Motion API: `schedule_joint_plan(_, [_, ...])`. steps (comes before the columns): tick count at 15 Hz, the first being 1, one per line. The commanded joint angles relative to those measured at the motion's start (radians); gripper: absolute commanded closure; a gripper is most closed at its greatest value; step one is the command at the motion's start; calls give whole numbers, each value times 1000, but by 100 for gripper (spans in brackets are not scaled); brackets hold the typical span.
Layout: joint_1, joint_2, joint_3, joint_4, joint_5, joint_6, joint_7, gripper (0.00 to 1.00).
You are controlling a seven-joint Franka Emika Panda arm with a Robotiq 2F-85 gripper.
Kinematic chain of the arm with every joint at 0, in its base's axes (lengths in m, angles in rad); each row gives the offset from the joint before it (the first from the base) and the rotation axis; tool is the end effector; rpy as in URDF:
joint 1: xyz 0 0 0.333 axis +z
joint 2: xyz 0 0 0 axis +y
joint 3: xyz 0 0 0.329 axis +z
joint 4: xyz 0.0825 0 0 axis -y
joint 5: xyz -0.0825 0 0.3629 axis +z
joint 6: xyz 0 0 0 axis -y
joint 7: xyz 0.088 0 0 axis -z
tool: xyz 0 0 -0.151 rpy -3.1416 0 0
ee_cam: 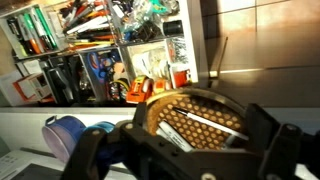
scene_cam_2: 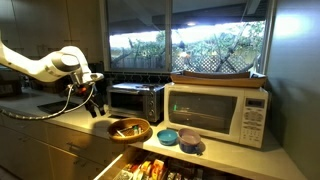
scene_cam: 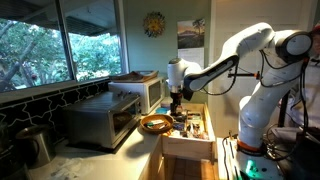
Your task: Move the green sharpie from the round tray to the drawer
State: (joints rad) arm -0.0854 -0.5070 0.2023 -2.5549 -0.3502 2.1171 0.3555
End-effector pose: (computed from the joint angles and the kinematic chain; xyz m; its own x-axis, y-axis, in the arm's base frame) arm 0.3742 0.0149 0.4264 0.9870 -0.0553 0.1511 -0.1076 -0.9253 0.3637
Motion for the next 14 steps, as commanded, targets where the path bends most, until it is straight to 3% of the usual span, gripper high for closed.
schedule_joint_plan(1, [0,2,-22,-8,-25,-6,16,0])
schedule_joint_plan(6, [-2,10,-36,-14,-69,17,-34,0])
schedule_joint_plan(12, [5,18,-240,-57,-100,168,-519,0])
schedule_joint_plan(14, [23,38,-325,-53,-34,268,-662,0])
